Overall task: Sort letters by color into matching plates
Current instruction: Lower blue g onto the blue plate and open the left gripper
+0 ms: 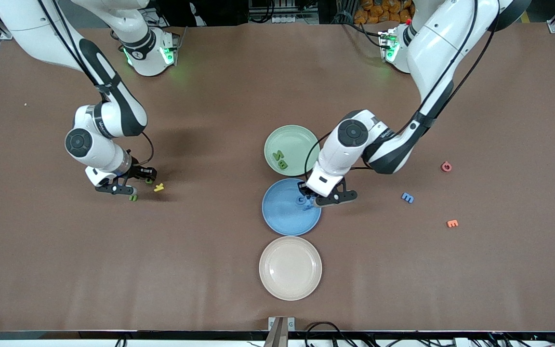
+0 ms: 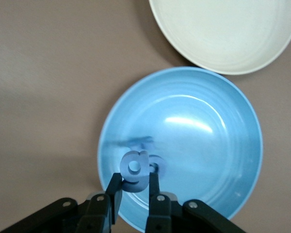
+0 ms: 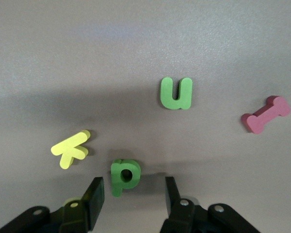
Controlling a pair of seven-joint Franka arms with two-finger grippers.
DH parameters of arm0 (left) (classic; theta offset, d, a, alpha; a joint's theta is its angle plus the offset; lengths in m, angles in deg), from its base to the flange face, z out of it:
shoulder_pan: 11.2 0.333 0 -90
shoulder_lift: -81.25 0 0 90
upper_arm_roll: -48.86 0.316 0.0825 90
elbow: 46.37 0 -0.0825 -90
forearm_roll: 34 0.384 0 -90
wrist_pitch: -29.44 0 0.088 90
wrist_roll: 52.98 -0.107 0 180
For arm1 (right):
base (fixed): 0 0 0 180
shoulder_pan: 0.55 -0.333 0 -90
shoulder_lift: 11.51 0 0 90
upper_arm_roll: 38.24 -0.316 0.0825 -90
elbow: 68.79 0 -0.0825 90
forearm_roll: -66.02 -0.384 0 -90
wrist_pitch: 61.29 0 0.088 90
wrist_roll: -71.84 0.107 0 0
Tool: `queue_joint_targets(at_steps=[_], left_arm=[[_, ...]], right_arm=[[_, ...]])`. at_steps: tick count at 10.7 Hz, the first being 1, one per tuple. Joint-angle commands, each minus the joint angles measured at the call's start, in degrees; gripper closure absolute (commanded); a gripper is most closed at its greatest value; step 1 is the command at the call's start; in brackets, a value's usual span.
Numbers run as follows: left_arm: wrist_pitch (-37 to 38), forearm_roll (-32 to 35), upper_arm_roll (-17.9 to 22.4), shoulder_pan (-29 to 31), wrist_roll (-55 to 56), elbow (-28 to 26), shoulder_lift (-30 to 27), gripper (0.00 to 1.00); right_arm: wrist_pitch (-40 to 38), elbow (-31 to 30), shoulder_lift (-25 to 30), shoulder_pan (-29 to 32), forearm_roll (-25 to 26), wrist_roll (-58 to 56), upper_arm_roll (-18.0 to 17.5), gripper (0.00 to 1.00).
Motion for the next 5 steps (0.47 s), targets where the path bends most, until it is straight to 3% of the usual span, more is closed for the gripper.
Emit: queue_joint_targets(at_steps=[1, 3, 5], left_arm=[[1.0, 0.8, 2.1, -3.0, 2.8, 3.4, 1.7, 0.98], [1.0, 1.4, 3.0, -3.6, 2.6, 3.6, 1.7, 0.01], [1.0, 1.5, 3.5, -3.2, 2.2, 3.6, 1.4, 0.0]], right_arm=[[0.9, 0.1, -0.6, 0.1, 0.5, -0.5, -0.2, 0.42], [1.1, 0.1, -1.0, 0.2, 0.5, -0.5, -0.2, 0.43], [1.4, 0.1, -1.1, 0.2, 0.5, -0.5, -0.2, 0.45]])
